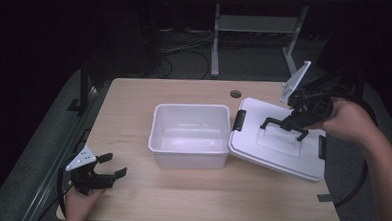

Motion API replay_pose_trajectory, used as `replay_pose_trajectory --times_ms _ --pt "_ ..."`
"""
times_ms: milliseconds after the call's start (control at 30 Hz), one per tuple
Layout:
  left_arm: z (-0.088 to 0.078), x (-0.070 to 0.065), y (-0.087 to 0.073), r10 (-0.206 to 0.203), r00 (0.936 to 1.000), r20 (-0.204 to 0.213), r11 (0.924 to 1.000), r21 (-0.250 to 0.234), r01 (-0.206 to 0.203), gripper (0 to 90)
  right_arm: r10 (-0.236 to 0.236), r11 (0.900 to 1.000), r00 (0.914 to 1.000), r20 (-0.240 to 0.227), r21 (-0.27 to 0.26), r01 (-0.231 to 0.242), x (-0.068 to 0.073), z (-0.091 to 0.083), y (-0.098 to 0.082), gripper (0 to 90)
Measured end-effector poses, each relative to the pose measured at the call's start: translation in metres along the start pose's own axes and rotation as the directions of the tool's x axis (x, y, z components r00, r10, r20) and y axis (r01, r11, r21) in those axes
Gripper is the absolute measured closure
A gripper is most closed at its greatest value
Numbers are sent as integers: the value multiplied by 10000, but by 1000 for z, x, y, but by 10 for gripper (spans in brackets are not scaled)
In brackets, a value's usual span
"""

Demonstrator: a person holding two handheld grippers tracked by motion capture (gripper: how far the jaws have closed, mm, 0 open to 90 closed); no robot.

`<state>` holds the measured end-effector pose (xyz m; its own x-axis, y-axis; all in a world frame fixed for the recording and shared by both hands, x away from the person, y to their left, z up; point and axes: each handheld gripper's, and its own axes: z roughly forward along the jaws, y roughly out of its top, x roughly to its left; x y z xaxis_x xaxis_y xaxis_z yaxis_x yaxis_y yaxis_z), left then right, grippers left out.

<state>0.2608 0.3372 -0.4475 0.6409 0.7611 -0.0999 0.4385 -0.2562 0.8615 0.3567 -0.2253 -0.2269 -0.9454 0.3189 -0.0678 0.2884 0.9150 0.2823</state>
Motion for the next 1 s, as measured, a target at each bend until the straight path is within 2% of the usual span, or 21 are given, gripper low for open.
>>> replay_pose_trajectory --times_ms 233,433,733,1000 --pt "0 1 0 -15 10000 8 10000 -29 15 155 -562 9984 9984 -94 -24 562 3 -2 33 845" --pt "0 1 0 -6 10000 21 10000 -30 6 155 -1017 9948 9945 -253 12 1017 6 6 62 845" --pt "0 2 0 -13 10000 33 10000 -37 13 155 -1563 9877 9869 -392 10 1564 7 14 92 845" --pt "0 1 0 -35 10000 44 10000 -60 35 155 -1833 9831 9823 -380 -25 1833 8 18 115 846"
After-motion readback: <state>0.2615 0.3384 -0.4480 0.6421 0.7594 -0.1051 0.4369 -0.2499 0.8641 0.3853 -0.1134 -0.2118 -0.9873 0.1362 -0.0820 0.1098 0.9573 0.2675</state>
